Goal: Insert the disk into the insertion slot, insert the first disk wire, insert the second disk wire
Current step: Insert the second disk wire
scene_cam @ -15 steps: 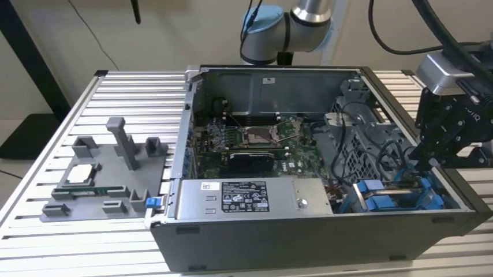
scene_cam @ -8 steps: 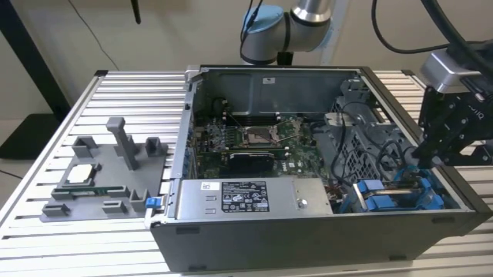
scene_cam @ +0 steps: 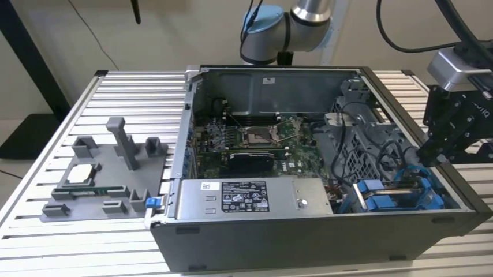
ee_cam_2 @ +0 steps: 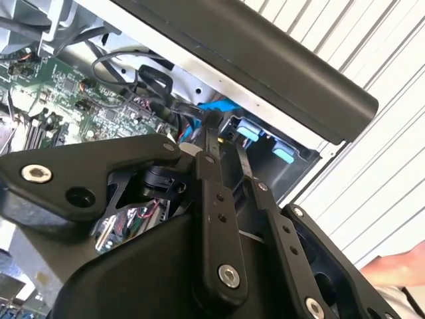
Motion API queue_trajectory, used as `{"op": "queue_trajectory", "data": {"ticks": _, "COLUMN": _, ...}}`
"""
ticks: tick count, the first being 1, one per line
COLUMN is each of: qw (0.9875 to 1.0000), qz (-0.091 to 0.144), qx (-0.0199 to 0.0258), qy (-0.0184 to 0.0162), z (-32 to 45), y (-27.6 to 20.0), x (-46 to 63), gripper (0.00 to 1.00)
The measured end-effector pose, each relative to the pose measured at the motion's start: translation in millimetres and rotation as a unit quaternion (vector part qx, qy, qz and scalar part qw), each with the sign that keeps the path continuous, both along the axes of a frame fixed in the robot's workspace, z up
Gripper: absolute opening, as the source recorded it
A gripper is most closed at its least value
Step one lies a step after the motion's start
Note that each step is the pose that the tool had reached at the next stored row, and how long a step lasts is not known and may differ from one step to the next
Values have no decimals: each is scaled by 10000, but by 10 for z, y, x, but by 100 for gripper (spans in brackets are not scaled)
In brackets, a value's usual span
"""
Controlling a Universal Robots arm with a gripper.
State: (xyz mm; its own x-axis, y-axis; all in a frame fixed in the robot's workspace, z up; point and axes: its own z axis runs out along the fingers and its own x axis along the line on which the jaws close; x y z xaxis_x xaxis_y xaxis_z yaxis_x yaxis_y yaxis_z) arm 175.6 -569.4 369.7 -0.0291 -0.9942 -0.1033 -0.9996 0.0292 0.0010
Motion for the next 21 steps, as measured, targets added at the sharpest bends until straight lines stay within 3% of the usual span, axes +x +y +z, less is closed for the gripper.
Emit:
{"op": "queue_trajectory", "data": {"ticks": 13, "qw": 10000, "qz": 0, "qx": 0, "qy": 0, "z": 0, "y": 11, "x": 28, "gripper": 100}}
{"op": "queue_trajectory", "data": {"ticks": 21, "qw": 10000, "qz": 0, "qx": 1, "qy": 0, "z": 0, "y": 114, "x": 37, "gripper": 100}}
